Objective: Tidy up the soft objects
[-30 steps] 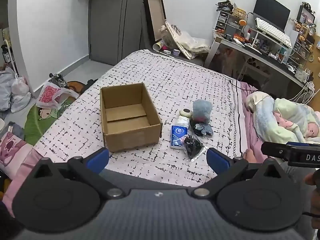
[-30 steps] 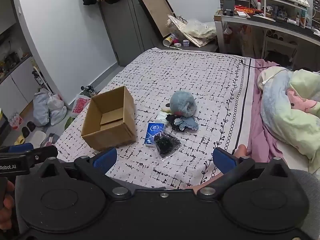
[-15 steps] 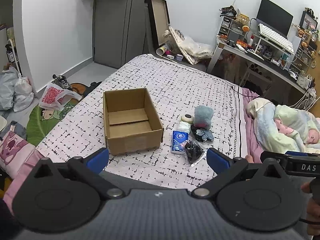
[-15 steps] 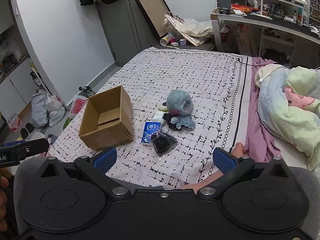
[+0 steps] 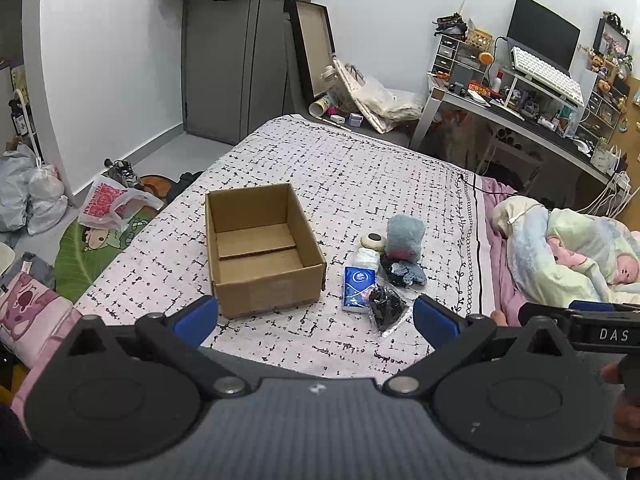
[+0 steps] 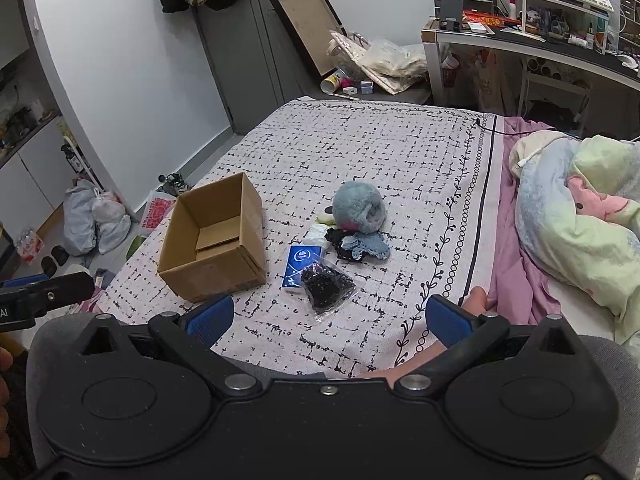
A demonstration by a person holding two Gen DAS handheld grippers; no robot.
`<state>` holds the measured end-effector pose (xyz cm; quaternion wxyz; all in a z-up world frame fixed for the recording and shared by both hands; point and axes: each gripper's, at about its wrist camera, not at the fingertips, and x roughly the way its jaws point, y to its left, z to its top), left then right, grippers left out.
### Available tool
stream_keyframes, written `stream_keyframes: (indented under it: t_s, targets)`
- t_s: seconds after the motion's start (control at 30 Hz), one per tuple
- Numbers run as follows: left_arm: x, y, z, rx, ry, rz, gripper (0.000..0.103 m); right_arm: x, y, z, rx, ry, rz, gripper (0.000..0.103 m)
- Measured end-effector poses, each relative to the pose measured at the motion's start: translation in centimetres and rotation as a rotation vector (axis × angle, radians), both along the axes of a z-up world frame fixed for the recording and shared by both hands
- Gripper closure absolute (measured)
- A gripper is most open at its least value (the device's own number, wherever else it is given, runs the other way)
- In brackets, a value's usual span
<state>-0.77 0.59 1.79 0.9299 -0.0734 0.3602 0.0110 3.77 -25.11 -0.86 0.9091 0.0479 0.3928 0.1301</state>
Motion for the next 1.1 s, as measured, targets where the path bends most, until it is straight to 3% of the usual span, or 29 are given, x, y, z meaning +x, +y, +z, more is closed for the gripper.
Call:
stream_keyframes:
  t_s: [1.1]
  targets:
    - [0.11, -0.49, -0.41, 0.006, 0.003, -0.013, 0.0, 0.01, 0.0, -0.52, 0.007, 0.001, 0.002, 0.0]
